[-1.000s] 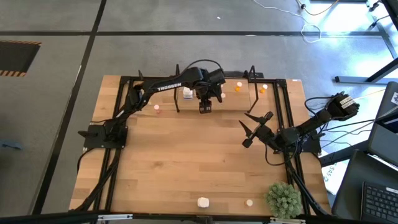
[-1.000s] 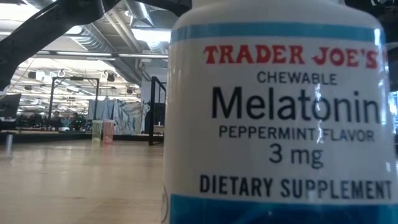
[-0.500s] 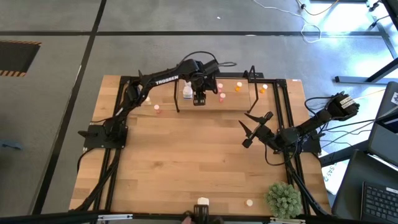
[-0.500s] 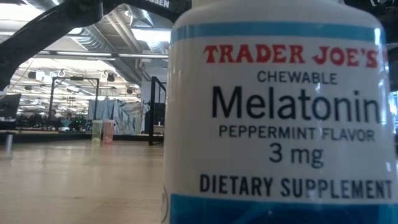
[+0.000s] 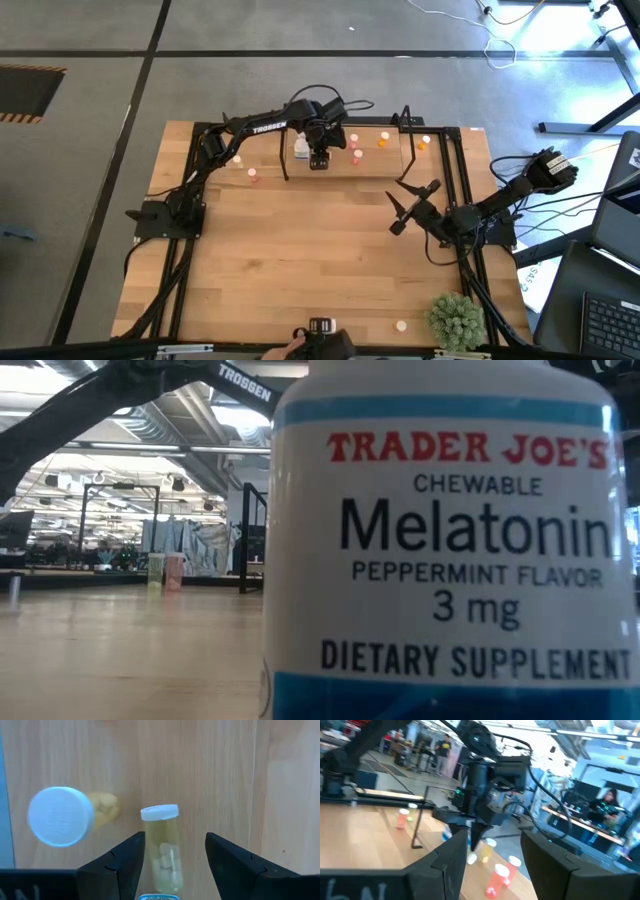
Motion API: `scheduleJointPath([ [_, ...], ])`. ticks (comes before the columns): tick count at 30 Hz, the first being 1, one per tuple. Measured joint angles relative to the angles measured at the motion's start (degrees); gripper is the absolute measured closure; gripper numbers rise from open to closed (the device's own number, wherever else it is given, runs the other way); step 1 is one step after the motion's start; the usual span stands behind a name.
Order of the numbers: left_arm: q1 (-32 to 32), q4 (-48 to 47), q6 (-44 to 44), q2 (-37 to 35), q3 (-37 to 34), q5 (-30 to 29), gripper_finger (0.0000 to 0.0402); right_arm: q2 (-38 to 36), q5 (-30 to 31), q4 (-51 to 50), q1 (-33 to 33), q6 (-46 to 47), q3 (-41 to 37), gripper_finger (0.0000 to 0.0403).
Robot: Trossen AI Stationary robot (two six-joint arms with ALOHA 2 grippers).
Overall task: Pick and place medicine bottles onto shelf by color
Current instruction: Put the bottom yellow pill bottle on the shelf aligned with the other yellow pill bottle
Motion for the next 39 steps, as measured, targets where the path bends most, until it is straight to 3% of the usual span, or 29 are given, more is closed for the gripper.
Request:
scheduleJointPath([
  [39, -2.06, 4.42, -6.12, -0.04, -4.47, -3.36, 0.0198, 0.00, 0.64, -0.04, 0.00, 0.00, 0.00, 0.0215],
])
